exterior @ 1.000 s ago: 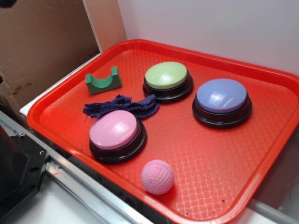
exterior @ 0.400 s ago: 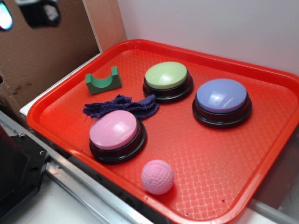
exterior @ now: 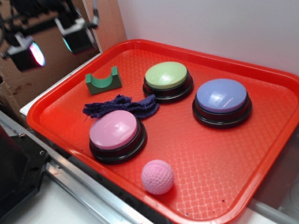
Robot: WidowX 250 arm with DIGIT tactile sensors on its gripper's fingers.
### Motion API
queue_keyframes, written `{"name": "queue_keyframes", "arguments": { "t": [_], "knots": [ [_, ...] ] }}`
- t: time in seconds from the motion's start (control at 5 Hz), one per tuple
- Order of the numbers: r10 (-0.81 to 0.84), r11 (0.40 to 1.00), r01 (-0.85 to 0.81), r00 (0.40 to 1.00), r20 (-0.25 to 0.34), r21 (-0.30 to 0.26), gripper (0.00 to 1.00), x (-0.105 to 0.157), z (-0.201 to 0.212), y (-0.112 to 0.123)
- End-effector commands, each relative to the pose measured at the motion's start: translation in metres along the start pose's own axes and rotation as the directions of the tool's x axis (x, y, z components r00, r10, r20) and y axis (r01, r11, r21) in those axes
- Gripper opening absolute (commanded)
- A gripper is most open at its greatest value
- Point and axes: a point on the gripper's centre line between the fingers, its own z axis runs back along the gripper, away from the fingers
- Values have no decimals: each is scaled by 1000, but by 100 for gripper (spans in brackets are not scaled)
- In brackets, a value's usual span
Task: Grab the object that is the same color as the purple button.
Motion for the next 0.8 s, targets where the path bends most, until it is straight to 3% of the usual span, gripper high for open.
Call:
{"name": "queue_keyframes", "arguments": {
  "t": [0.0, 0.6],
  "knots": [
    [138, 988, -139, 990, -21, -64, 100, 19, -48, -6],
    [157, 988, -158, 986, -61, -1, 100, 48, -95, -9]
  ]
}}
